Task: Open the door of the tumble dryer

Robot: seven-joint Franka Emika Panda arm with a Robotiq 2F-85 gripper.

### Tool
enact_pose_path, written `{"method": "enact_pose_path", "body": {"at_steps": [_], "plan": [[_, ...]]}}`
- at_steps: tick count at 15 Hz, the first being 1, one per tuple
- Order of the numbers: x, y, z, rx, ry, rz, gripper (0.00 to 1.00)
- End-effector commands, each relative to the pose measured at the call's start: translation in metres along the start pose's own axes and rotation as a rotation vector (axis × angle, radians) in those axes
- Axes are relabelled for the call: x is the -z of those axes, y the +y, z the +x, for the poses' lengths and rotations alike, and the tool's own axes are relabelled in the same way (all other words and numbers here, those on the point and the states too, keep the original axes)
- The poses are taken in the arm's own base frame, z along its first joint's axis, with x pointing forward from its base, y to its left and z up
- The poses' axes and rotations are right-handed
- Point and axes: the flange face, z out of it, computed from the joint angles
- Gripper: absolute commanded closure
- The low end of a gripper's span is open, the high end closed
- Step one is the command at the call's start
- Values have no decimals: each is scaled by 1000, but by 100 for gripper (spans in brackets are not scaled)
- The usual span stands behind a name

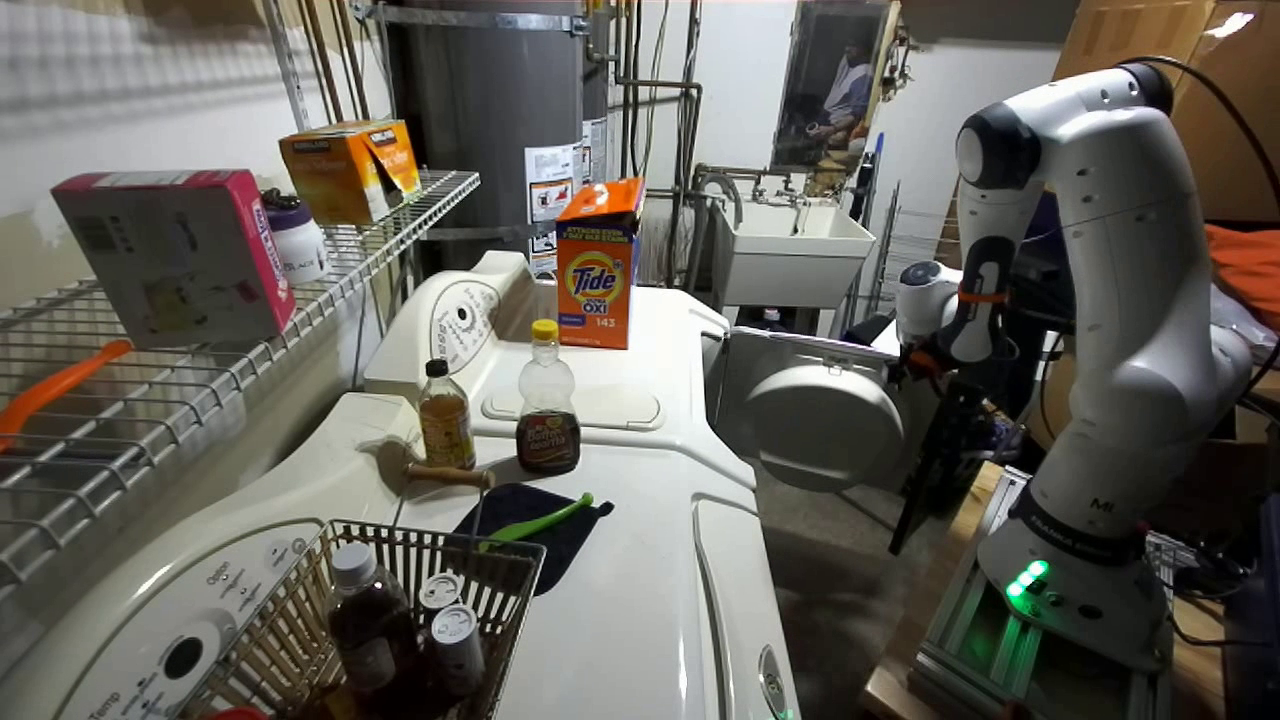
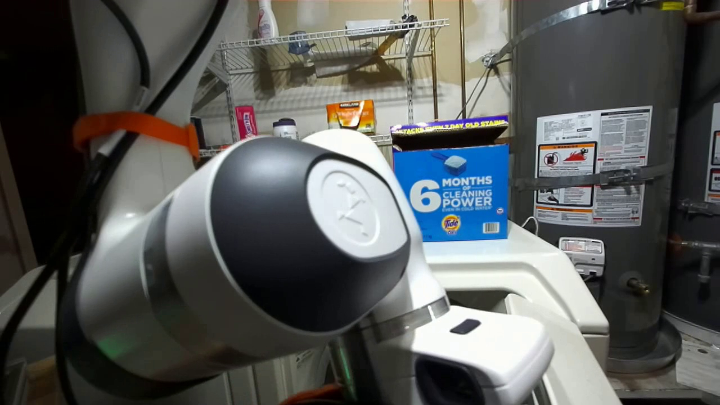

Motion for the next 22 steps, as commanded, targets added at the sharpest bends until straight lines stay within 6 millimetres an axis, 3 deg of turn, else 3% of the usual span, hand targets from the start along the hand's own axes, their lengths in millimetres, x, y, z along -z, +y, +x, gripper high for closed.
{"method": "enact_pose_path", "body": {"at_steps": [1, 4, 8, 12, 15, 18, 22], "plan": [[-9, 1, 25, -15, 86, 4, 0], [-16, -2, 26, -29, 93, 21, 0], [-11, -37, 5, 54, 68, 93, 0], [27, -81, -10, 106, 60, 156, 0], [60, -109, -45, 173, -5, 261, 0], [101, -126, -67, 256, -37, 324, 0], [150, -137, -73, 351, -56, 371, 0]]}}
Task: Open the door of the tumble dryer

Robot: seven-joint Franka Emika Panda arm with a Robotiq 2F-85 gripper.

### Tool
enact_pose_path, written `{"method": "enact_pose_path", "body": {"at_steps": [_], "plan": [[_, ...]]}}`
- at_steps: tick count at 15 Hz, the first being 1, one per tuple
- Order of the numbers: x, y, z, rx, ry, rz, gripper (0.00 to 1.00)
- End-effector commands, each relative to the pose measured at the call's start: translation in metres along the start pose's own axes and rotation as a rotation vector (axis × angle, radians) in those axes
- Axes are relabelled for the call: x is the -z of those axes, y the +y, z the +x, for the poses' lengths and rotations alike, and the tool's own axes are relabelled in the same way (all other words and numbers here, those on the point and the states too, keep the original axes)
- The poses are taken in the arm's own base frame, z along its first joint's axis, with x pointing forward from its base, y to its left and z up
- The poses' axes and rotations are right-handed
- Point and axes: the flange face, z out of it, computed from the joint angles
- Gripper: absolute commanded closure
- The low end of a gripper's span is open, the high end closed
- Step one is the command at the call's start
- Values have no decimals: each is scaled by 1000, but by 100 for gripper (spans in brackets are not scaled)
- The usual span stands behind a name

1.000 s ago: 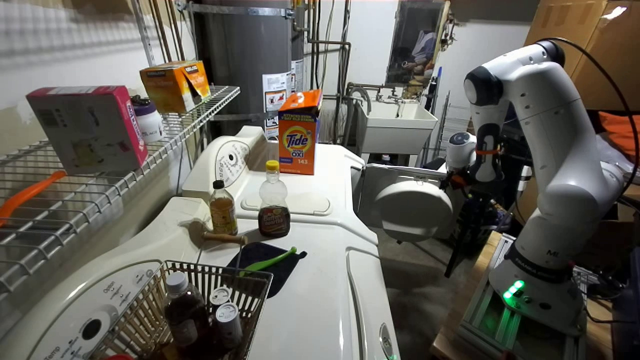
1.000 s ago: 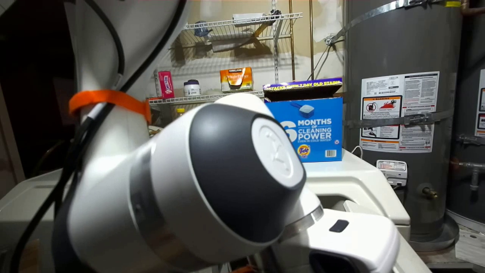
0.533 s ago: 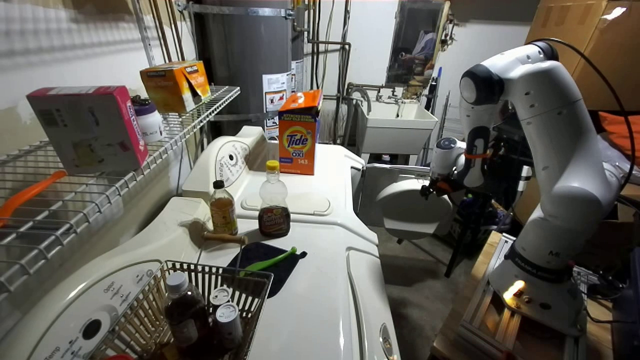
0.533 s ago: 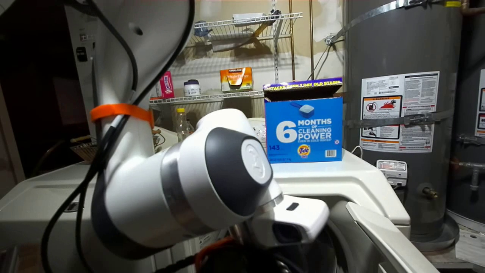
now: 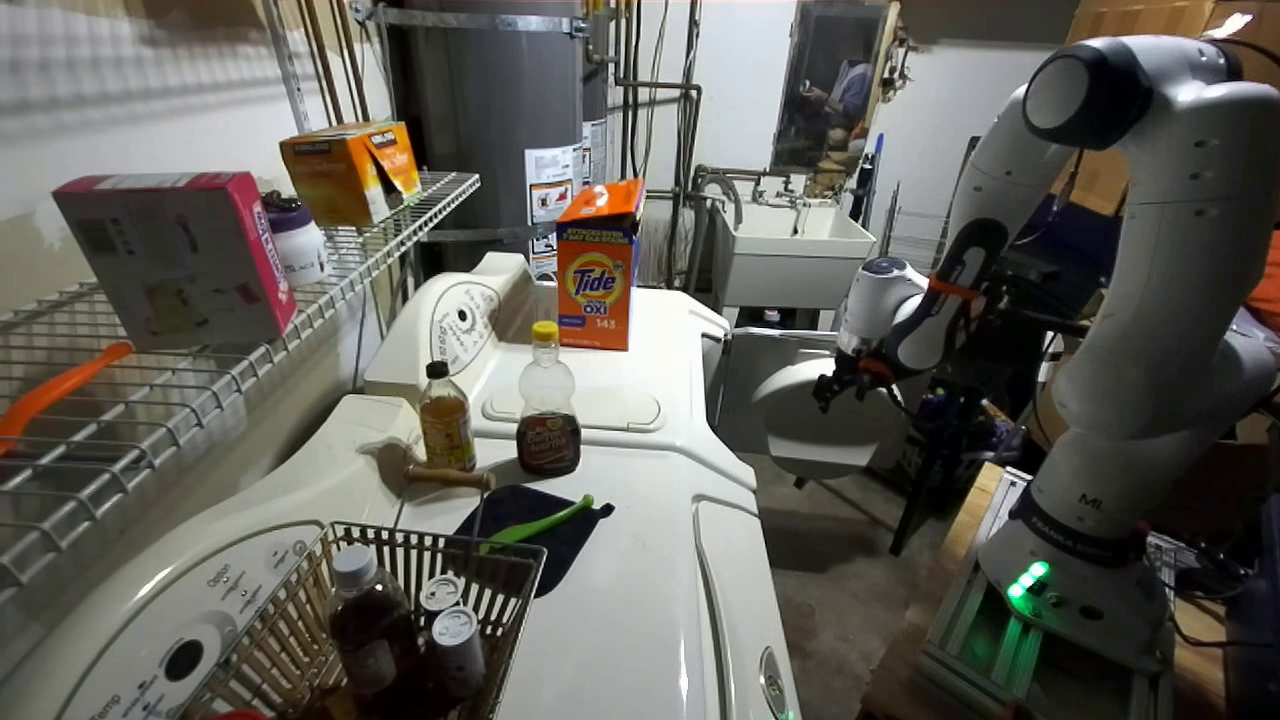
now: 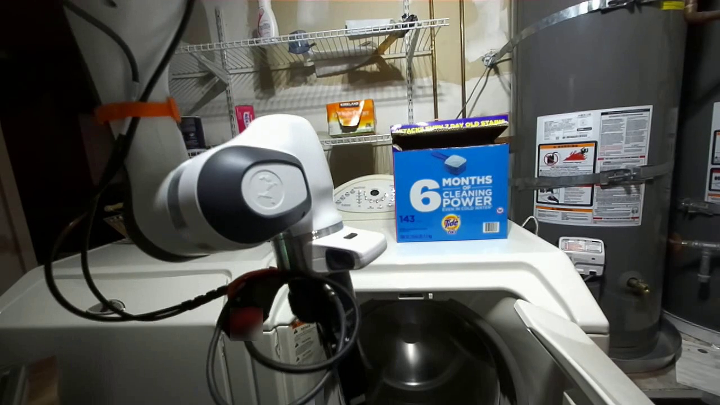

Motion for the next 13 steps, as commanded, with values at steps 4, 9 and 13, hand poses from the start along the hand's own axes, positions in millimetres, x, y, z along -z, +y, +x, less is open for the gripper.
{"method": "enact_pose_path", "body": {"at_steps": [4, 9, 13], "plan": [[62, -36, 3, 144, -45, 92, 0], [67, -49, 11, 161, -26, 124, 0], [66, -45, 11, 162, -27, 124, 0]]}}
